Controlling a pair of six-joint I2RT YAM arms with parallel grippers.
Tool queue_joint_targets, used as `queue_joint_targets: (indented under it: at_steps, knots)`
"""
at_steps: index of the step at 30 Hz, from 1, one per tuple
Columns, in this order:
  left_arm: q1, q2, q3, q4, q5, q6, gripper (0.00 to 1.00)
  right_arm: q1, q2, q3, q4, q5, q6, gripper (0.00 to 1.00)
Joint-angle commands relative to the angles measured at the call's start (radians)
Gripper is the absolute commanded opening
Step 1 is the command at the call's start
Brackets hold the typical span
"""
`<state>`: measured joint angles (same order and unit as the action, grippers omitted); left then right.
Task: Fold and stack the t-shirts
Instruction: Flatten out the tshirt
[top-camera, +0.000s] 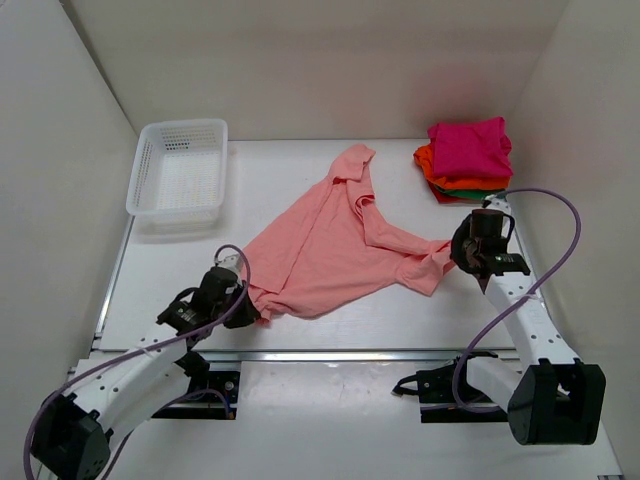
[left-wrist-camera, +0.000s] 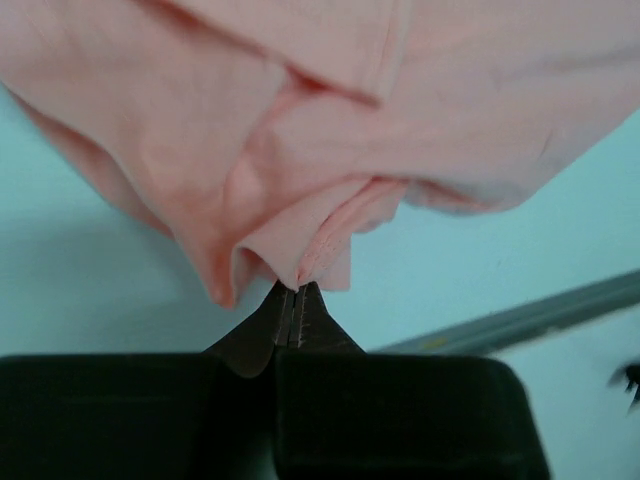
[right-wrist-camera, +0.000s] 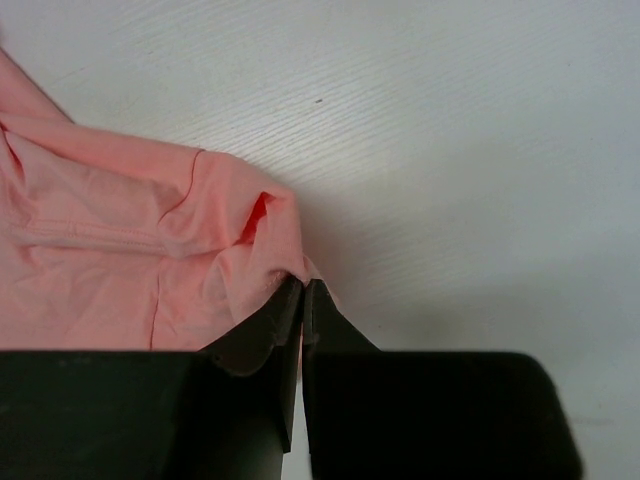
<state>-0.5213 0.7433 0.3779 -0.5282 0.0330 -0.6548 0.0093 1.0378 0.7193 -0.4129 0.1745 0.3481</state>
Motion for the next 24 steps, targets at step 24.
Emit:
queue_joint_targets:
  at_steps: [24]
  knots:
    - [0.296,0.28,1.125,-0.012,-0.125,0.29,0.0,-0.132,-0.249,0.763,-0.02,-0.379,-0.009,0.0]
